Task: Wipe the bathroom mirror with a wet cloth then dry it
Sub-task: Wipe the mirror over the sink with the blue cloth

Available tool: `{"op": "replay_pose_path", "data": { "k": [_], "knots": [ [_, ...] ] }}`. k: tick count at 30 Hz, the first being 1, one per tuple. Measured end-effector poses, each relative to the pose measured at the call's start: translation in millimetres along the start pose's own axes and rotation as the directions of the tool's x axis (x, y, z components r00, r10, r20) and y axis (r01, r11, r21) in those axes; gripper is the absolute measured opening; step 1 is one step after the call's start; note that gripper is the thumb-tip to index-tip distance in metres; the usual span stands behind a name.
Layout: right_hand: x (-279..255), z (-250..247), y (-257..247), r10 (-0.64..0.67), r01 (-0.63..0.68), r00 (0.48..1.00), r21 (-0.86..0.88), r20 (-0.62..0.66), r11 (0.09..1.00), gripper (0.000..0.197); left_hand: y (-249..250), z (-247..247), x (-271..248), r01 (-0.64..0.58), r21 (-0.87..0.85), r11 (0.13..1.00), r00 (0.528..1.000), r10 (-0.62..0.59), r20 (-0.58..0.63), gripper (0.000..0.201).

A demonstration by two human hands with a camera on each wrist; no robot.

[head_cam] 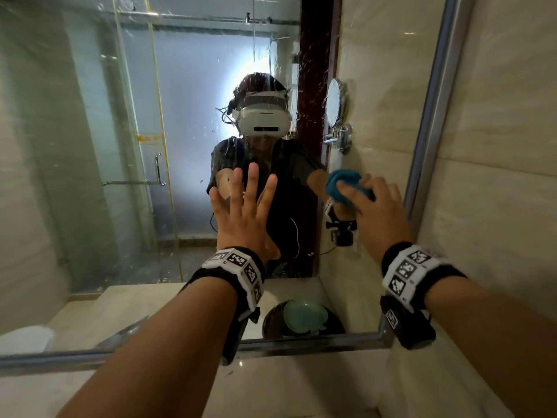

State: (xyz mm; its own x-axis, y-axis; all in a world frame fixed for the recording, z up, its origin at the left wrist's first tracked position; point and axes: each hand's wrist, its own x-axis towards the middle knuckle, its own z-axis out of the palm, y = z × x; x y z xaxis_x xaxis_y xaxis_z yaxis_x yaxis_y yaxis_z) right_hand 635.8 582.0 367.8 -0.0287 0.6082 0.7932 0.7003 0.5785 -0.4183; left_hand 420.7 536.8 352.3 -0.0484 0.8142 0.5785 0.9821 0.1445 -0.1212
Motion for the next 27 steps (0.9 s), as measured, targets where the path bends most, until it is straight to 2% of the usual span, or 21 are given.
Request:
{"op": "replay_pose_path", "data": {
  "k": [2,5,6,7,8,9,11,13,15,17,19,20,21,23,24,26,27],
  "knots": [
    [-23,6,4,-0.020,0.011,0.986,0.058,0.163,0.998,0.029,3,8,-7,0.014,0.004,1.000,1.000,-0.014,0.014,0.139],
    [-50,12,7,-0.106,0.143,0.913,-0.067,0.393,0.987,0.010,5,18,-13,0.019,-0.005,1.000,1.000,-0.019,0.018,0.139],
    [-53,11,9,-0.082,0.143,0.895,-0.108,0.439,0.984,0.006,5,20,-13,0.018,-0.009,1.000,1.000,-0.018,0.011,0.140],
    [-52,12,13,-0.076,0.158,0.883,-0.141,0.463,0.977,0.016,5,21,-13,0.017,-0.012,1.000,1.000,-0.017,0.004,0.141],
    [-48,9,16,-0.066,0.172,0.886,-0.194,0.459,0.966,0.032,5,21,-13,0.017,-0.017,1.000,1.000,-0.017,0.001,0.142],
    [-41,6,19,-0.046,0.150,0.917,-0.236,0.397,0.960,0.039,4,22,-13,0.016,-0.023,1.000,1.000,-0.016,0.000,0.142],
    [-22,-5,22,-0.020,0.054,0.990,-0.244,0.140,0.968,0.035,4,23,-13,0.007,-0.029,1.000,1.000,-0.008,-0.002,0.143],
    [-7,-14,27,0.011,-0.028,0.998,-0.254,-0.070,0.967,0.033,4,24,-13,0.002,-0.030,1.000,1.000,-0.003,-0.009,0.143],
    [-3,-15,27,-0.003,-0.040,0.992,-0.345,-0.123,0.938,0.036,4,24,-13,0.002,-0.027,1.000,1.000,-0.002,-0.018,0.144],
    [-12,-11,27,-0.081,0.039,0.993,-0.410,-0.086,0.911,0.038,4,26,-13,0.003,-0.018,1.000,1.000,-0.003,-0.029,0.145],
    [-29,-5,27,-0.083,0.063,0.996,-0.334,-0.045,0.940,0.032,4,27,-13,0.003,-0.016,1.000,0.999,-0.004,-0.035,0.146],
    [-40,-3,25,0.000,0.002,1.000,-0.241,0.008,0.970,0.027,4,28,-13,0.004,-0.016,1.000,0.999,-0.005,-0.037,0.146],
    [-53,3,25,0.043,-0.020,0.994,-0.219,0.103,0.976,0.027,4,28,-13,0.004,-0.012,1.000,0.999,-0.004,-0.039,0.146],
    [-76,15,26,0.120,-0.060,0.954,-0.218,0.274,0.974,0.041,4,28,-13,-0.006,-0.001,1.000,0.999,0.005,-0.049,0.143],
    [-82,18,24,0.164,-0.106,0.934,-0.193,0.316,0.976,0.046,4,28,-13,-0.016,-0.001,1.000,0.998,0.016,-0.060,0.142],
    [-84,21,20,0.195,-0.147,0.926,-0.167,0.324,0.975,0.045,1,29,-17,-0.049,-0.009,0.999,0.994,0.048,-0.094,0.140],
    [-85,23,21,0.168,-0.108,0.936,-0.202,0.308,0.973,0.041,-2,31,-20,-0.065,-0.006,0.998,0.992,0.064,-0.110,0.139]
  ]
}}
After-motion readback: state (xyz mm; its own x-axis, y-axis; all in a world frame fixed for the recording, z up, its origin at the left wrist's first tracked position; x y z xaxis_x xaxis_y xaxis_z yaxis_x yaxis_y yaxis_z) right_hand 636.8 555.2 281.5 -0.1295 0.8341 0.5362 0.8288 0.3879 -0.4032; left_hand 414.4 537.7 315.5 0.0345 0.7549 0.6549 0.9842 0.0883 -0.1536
